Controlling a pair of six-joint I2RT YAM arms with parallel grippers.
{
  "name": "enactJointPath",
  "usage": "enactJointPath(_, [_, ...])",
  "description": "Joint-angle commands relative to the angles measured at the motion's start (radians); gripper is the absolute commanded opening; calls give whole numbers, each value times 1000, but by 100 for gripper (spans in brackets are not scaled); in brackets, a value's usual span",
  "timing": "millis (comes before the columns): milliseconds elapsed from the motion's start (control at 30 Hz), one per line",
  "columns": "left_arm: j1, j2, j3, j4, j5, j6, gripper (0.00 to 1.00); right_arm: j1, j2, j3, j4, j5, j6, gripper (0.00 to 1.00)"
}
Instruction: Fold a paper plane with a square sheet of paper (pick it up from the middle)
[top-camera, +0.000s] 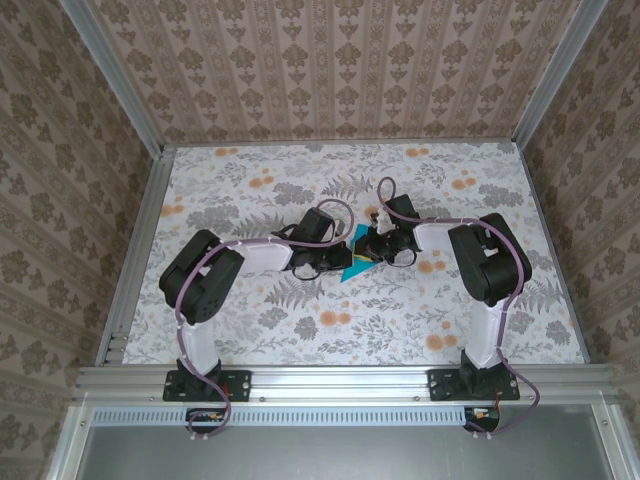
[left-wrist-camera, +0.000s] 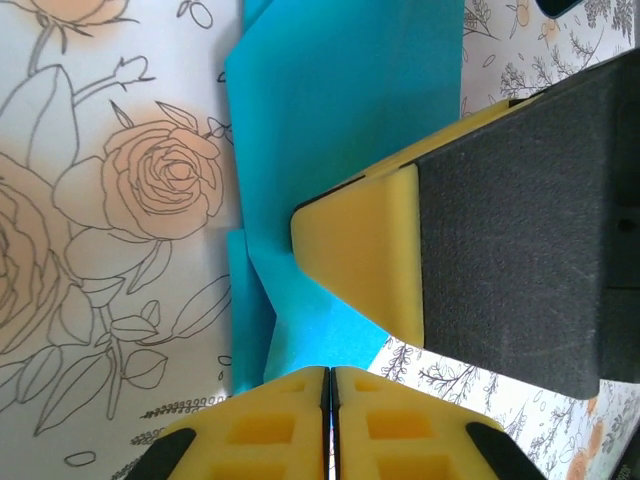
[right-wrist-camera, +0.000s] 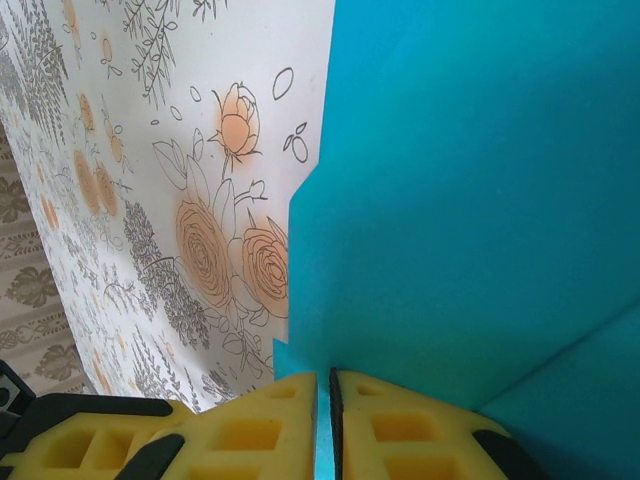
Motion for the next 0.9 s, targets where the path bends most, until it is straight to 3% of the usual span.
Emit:
enactJointPath(0, [-3, 40, 19, 6, 30, -7, 10, -1, -25, -19, -26, 8, 13, 14])
enactJointPath(400, [-8, 69, 21, -101, -20, -3, 1, 1, -111, -58, -6, -41, 16, 13])
enactJointPath(867, [-10, 73, 22, -138, -20, -9, 0, 11, -3, -7, -60, 5, -12, 13])
